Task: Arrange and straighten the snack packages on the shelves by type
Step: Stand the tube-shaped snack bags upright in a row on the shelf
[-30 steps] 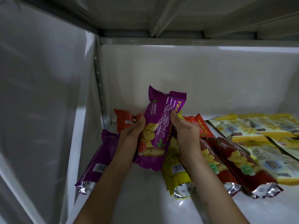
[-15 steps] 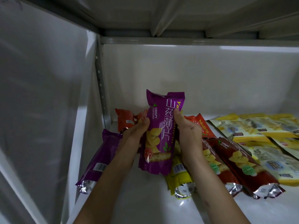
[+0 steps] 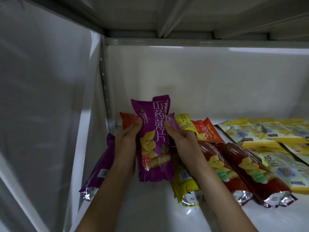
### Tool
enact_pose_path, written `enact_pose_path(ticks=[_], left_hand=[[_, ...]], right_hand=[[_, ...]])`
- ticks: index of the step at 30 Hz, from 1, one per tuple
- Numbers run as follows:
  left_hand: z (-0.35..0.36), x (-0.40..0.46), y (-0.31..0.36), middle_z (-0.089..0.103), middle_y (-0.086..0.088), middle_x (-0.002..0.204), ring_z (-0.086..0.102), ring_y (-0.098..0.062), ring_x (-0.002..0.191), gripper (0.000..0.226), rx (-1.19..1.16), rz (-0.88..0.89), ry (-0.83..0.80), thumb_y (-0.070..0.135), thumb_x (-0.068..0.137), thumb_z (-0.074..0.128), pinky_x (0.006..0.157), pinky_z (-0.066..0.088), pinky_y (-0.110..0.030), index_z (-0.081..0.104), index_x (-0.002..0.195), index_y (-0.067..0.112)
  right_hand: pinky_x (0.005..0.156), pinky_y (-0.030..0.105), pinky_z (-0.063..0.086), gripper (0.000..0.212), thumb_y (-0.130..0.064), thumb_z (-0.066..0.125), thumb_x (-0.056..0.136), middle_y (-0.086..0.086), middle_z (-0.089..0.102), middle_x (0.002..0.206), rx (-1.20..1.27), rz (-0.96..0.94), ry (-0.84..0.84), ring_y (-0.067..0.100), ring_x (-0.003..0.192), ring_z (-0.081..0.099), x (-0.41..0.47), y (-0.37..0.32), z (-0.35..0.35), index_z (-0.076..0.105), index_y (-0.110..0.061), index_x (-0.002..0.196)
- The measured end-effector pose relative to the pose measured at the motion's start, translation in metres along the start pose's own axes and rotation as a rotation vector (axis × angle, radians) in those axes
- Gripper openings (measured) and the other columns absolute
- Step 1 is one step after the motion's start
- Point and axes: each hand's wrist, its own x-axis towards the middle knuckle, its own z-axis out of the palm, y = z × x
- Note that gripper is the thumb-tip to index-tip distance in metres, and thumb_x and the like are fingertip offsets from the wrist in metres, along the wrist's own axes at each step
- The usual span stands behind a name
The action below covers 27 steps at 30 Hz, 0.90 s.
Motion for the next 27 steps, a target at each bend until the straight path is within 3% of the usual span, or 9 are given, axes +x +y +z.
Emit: enact_pose_path(ticks=[3, 7, 9, 12, 15, 17, 20, 24, 27], left_hand=[[-0.0030, 0.0043, -0.0010, 0.077, -0.014, 0.120, 0.073, -0.037, 0.112, 0.062, -0.040, -0.034, -0.029, 0.053, 0.082, 0.079, 0.106, 0.053, -0.058, 0.071, 0.128, 0.013], [-0.0025, 0.0060, 0.0001, 0.075, -0.011, 0.124, 0.073, -0.035, 0.113, 0.090, -0.031, -0.065, -0.012, 0.074, 0.067, 0.080, 0.106, 0.052, -0.059, 0.066, 0.136, 0.018], [-0.0029, 0.0055, 0.0011, 0.077, -0.012, 0.118, 0.074, -0.035, 0.110, 0.077, -0.008, -0.057, -0.003, 0.070, 0.076, 0.075, 0.104, 0.054, -0.059, 0.069, 0.131, 0.016], [-0.0042, 0.0042, 0.0014, 0.078, -0.011, 0.115, 0.075, -0.034, 0.107, 0.059, -0.008, -0.054, 0.012, 0.054, 0.084, 0.070, 0.102, 0.056, -0.056, 0.071, 0.128, 0.014], [-0.0029, 0.0013, 0.0025, 0.078, -0.009, 0.116, 0.075, -0.031, 0.108, 0.066, -0.003, -0.027, -0.009, 0.053, 0.074, 0.072, 0.104, 0.055, -0.054, 0.071, 0.128, 0.015], [-0.0025, 0.0016, 0.0020, 0.079, -0.008, 0.116, 0.075, -0.031, 0.108, 0.066, -0.013, -0.022, -0.004, 0.052, 0.074, 0.072, 0.104, 0.055, -0.054, 0.071, 0.128, 0.014], [-0.0017, 0.0015, 0.0016, 0.078, -0.008, 0.119, 0.075, -0.031, 0.110, 0.069, -0.018, -0.028, -0.018, 0.056, 0.075, 0.069, 0.105, 0.054, -0.056, 0.069, 0.131, 0.016], [-0.0028, 0.0020, 0.0047, 0.079, -0.008, 0.115, 0.076, -0.031, 0.106, 0.072, 0.010, -0.003, 0.007, 0.062, 0.071, 0.070, 0.101, 0.056, -0.055, 0.072, 0.126, 0.016], [-0.0047, 0.0024, 0.0052, 0.079, -0.008, 0.115, 0.076, -0.031, 0.107, 0.065, 0.014, 0.007, 0.010, 0.056, 0.072, 0.074, 0.103, 0.056, -0.055, 0.073, 0.124, 0.015]], right_hand=[[0.088, 0.070, 0.051, 0.105, -0.081, 0.064, 0.083, 0.043, 0.063, 0.099, -0.049, -0.059, -0.003, 0.059, 0.094, 0.062, 0.0013, 0.0050, 0.0033, 0.057, 0.024, 0.093], [0.084, 0.067, 0.054, 0.096, -0.075, 0.064, 0.086, 0.039, 0.067, 0.090, -0.086, -0.134, -0.037, 0.056, 0.089, 0.066, 0.0025, 0.0087, 0.0016, 0.062, 0.021, 0.087], [0.084, 0.065, 0.055, 0.094, -0.072, 0.064, 0.088, 0.040, 0.065, 0.086, -0.084, -0.133, -0.049, 0.056, 0.085, 0.066, 0.0023, 0.0084, 0.0013, 0.058, 0.021, 0.081], [0.095, 0.051, 0.059, 0.091, -0.073, 0.061, 0.090, 0.031, 0.072, 0.095, -0.089, -0.103, -0.067, 0.043, 0.092, 0.073, 0.0005, 0.0056, 0.0007, 0.064, 0.019, 0.092], [0.095, 0.040, 0.060, 0.056, -0.058, 0.057, 0.098, 0.005, 0.081, 0.100, -0.136, -0.098, -0.079, 0.021, 0.097, 0.077, -0.0012, 0.0025, -0.0001, 0.079, -0.006, 0.102], [0.096, 0.050, 0.059, 0.054, -0.057, 0.060, 0.096, 0.007, 0.081, 0.097, -0.151, -0.122, -0.056, 0.024, 0.095, 0.077, -0.0009, 0.0015, 0.0013, 0.079, -0.007, 0.101], [0.090, 0.062, 0.057, 0.077, -0.071, 0.065, 0.087, 0.022, 0.076, 0.095, -0.149, -0.144, -0.035, 0.037, 0.091, 0.075, -0.0003, 0.0029, 0.0027, 0.074, 0.005, 0.096], [0.093, 0.047, 0.061, 0.046, -0.050, 0.064, 0.092, 0.007, 0.081, 0.095, -0.104, -0.103, -0.077, 0.023, 0.092, 0.078, -0.0028, 0.0003, -0.0001, 0.081, -0.007, 0.094], [0.089, 0.032, 0.060, 0.048, -0.052, 0.058, 0.095, 0.001, 0.081, 0.100, -0.099, -0.096, -0.090, 0.018, 0.095, 0.078, -0.0019, 0.0022, -0.0012, 0.079, -0.010, 0.102]])
